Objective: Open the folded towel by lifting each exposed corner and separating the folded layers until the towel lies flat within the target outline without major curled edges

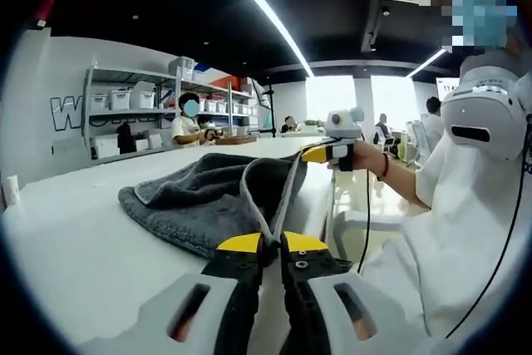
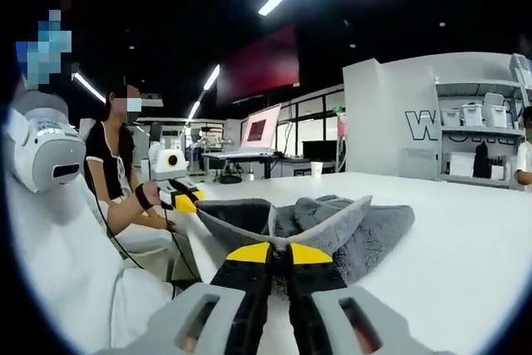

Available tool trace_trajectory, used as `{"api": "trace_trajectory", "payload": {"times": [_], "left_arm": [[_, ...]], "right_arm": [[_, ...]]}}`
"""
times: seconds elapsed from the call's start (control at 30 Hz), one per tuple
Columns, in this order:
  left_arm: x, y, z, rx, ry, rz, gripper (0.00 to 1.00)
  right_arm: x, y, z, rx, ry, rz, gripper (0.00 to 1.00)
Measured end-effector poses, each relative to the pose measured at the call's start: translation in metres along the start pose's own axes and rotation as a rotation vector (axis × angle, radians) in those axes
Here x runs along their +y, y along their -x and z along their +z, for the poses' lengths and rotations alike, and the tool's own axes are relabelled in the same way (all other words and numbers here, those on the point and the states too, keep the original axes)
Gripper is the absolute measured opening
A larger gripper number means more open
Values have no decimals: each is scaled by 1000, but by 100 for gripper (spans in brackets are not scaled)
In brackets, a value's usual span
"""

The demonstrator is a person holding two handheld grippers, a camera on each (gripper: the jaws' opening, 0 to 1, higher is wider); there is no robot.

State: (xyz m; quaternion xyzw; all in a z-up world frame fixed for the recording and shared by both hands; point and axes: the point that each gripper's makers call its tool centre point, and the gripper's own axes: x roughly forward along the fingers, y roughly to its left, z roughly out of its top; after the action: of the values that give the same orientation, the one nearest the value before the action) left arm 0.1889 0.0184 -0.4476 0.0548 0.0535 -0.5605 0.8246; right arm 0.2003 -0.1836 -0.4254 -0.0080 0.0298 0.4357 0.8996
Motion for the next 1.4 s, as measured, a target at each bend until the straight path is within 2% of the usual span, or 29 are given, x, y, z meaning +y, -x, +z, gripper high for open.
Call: {"api": "trace_trajectory", "payload": {"times": [0.13,0.2,0.37,0.5,0.6,0.67,0.83,1.03,1.27,1.4], "left_arm": [[-1,1,-4,10,9,2,8],[-2,2,-7,26,2,-2,8],[-5,2,-11,36,5,-6,9],[-7,2,-13,48,-3,-15,9],[-8,4,-15,55,6,-17,10],[-10,5,-21,84,3,-30,10],[-14,9,-26,111,-18,-49,11],[-14,16,-28,125,-14,-56,9],[-16,17,-29,120,-3,-73,12],[-15,16,-26,106,3,-73,12]], "right_arm": [[7,3,-7,23,6,51,0],[11,7,-10,42,46,86,0],[15,12,-19,64,52,127,0],[17,12,-23,75,47,142,0],[19,13,-29,101,59,159,0],[21,14,-30,116,70,171,0],[24,16,-37,157,95,192,0],[28,21,-43,198,120,219,1],[30,21,-40,207,140,218,6],[25,21,-31,176,125,198,7]]}}
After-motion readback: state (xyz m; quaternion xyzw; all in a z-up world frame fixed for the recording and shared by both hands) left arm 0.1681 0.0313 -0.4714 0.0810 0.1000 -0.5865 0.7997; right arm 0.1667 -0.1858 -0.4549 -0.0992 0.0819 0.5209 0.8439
